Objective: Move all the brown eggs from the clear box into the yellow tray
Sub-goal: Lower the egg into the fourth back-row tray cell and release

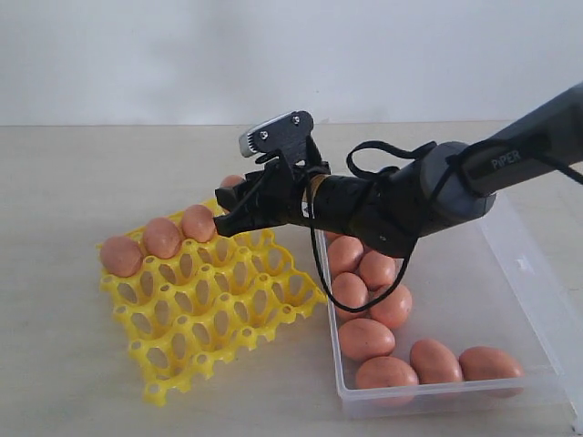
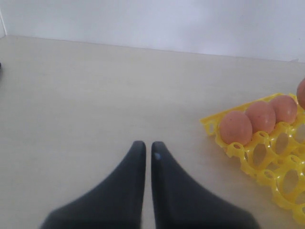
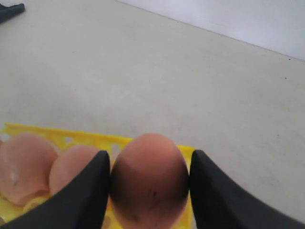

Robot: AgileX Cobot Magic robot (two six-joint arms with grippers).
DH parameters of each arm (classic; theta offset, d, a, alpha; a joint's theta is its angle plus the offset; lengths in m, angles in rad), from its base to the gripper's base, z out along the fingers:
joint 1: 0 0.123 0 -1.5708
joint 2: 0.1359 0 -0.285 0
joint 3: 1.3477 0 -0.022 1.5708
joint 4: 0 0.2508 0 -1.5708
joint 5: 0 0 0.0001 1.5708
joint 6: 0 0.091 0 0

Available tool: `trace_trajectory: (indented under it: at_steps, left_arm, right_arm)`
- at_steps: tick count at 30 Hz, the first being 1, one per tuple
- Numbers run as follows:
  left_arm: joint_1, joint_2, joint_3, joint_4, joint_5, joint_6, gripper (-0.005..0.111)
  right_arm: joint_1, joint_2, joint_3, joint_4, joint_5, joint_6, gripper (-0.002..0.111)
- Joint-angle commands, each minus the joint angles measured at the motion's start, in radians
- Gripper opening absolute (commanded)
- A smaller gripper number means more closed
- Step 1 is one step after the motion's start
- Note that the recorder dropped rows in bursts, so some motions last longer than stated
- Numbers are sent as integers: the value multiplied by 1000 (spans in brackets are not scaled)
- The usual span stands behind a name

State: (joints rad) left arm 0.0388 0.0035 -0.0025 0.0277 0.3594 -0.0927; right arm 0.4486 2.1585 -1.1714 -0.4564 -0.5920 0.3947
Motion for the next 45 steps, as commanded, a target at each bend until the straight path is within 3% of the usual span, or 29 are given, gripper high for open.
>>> trace_trajectory:
  at_steps: [1, 19, 28, 45]
  left_arm:
    - [3, -3, 3, -2, -4, 5, 4]
    - [3, -3, 3, -2, -4, 5, 4]
    - [3, -3, 3, -2, -4, 5, 4]
    - [3, -3, 3, -2, -4, 5, 4]
  right_arm:
    - [0, 33, -39, 47, -29, -30, 0]
    - [0, 49, -53, 22, 28, 27, 1]
    - [0, 49, -53, -12, 28, 34, 40]
    - [0, 49, -53, -74, 43, 36, 41]
